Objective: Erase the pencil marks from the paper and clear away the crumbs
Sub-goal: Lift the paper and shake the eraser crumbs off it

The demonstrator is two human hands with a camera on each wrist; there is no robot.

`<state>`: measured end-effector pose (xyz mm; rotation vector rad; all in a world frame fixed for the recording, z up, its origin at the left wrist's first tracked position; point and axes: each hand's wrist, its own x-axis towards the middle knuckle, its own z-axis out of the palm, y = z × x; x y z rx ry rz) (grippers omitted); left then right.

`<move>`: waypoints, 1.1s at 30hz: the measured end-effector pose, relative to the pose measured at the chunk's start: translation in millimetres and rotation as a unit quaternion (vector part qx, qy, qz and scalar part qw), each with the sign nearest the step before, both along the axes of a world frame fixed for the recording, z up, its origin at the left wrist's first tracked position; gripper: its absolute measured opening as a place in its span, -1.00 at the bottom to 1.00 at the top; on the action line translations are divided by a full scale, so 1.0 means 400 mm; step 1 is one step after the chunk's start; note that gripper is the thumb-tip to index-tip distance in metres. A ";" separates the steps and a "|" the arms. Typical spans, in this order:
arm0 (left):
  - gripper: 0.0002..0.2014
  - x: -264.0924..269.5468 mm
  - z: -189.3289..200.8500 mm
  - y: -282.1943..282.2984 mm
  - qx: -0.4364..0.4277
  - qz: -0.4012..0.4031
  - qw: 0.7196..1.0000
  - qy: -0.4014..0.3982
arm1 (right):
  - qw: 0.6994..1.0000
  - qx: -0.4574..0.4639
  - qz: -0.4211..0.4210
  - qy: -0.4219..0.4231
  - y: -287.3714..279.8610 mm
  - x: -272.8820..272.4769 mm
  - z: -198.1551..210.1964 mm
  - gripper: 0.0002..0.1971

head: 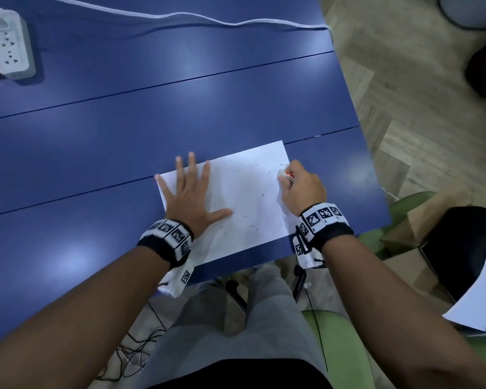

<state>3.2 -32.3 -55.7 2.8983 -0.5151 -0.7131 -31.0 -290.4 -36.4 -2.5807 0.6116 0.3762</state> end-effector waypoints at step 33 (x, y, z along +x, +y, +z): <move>-0.82 -0.043 0.074 0.187 -0.165 0.396 0.903 0.012 | 0.983 0.128 -0.111 -0.066 -0.013 0.379 0.057 -0.85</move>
